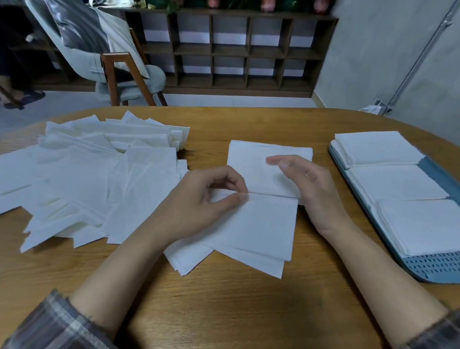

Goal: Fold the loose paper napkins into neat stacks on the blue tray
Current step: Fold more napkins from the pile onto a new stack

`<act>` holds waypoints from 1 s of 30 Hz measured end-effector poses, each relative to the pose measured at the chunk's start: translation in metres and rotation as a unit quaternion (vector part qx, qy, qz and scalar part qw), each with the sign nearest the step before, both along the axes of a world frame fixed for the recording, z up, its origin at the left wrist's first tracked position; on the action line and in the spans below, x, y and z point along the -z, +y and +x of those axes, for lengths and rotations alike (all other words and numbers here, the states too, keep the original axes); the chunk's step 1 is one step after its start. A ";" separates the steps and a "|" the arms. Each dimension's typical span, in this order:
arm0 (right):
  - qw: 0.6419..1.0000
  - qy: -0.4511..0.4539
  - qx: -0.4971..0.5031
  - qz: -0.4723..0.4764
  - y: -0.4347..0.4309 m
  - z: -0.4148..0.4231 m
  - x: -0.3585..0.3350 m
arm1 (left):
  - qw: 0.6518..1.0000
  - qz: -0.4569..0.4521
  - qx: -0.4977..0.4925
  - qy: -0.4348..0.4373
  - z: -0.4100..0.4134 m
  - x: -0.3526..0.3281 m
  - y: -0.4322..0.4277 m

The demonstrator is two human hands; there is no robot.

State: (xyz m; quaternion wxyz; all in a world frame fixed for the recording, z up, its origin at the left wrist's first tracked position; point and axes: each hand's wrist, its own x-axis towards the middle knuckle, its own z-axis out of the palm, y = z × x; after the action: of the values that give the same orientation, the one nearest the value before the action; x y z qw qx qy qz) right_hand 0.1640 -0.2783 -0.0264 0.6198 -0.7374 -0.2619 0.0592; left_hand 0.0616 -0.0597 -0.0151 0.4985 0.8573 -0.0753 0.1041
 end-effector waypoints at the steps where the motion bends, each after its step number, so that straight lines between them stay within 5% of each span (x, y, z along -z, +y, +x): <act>1: 1.000 0.008 -0.011 0.016 0.000 -0.001 0.000 | 1.000 -0.028 -0.012 -0.005 0.001 -0.001 0.000; 9: 0.998 0.036 -0.055 0.024 0.002 -0.009 -0.003 | 0.985 -0.097 -0.132 -0.051 0.004 0.001 0.003; 17: 0.997 0.051 0.041 0.038 0.000 -0.005 -0.004 | 0.980 -0.147 -0.130 -0.002 0.004 0.000 0.000; 30: 0.997 0.046 -0.046 0.046 0.005 -0.008 -0.003 | 0.972 -0.149 -0.174 -0.049 0.008 0.007 0.002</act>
State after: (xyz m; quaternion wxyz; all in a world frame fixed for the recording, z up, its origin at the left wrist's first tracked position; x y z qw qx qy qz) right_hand 0.1565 -0.2731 -0.0236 0.6614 -0.6913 -0.2696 0.1094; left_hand 0.0701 -0.0574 -0.0223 0.5908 0.7669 0.0671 0.2417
